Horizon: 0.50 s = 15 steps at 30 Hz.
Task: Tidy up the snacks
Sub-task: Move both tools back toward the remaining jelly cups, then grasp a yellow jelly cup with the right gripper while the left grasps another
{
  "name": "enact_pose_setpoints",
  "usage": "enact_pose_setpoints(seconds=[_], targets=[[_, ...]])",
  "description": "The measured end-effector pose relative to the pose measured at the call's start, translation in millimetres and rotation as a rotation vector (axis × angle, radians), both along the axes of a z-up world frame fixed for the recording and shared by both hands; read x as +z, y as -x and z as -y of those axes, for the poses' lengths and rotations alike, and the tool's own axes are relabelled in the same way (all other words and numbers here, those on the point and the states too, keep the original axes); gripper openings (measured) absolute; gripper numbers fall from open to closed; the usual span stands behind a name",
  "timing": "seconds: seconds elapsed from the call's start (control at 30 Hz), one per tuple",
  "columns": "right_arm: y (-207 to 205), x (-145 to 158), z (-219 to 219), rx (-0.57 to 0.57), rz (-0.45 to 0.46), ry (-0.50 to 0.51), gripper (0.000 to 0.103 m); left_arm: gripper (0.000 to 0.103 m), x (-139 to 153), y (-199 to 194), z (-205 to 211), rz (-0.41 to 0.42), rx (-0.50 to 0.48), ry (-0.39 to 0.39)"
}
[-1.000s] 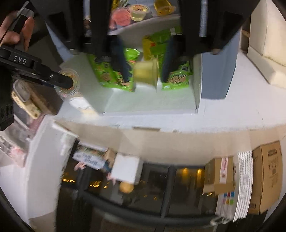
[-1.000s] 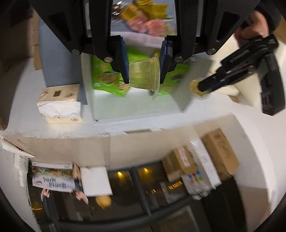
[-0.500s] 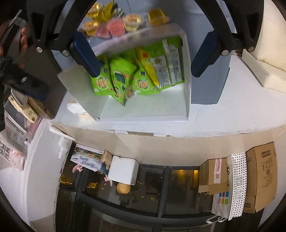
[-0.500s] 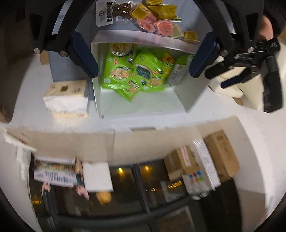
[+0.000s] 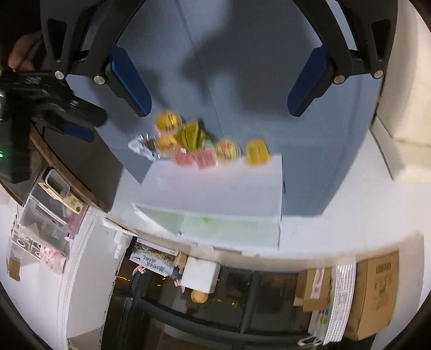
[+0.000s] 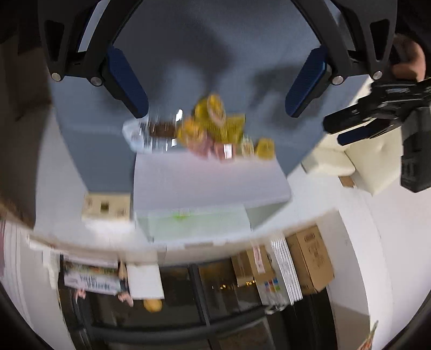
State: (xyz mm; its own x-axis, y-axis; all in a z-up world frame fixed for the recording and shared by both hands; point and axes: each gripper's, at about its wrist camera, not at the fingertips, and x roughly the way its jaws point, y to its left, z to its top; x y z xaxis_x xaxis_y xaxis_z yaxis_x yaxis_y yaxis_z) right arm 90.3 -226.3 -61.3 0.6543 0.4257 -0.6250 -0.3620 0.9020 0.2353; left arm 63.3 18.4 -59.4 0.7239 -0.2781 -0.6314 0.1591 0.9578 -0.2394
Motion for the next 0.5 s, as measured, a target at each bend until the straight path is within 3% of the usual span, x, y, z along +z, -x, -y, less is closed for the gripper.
enact_pose_setpoints(seconds=[0.37, 0.5], targets=[[-72.5, -57.8, -22.5, 0.045, -0.183, -0.004, 0.100, 0.103, -23.5, -2.3, -6.6, -0.062, 0.036, 0.026], [-82.0, -69.3, -28.6, 0.039, -0.192, 0.040, 0.066, 0.103, -29.4, -5.2, -10.5, -0.077, 0.044, 0.029]])
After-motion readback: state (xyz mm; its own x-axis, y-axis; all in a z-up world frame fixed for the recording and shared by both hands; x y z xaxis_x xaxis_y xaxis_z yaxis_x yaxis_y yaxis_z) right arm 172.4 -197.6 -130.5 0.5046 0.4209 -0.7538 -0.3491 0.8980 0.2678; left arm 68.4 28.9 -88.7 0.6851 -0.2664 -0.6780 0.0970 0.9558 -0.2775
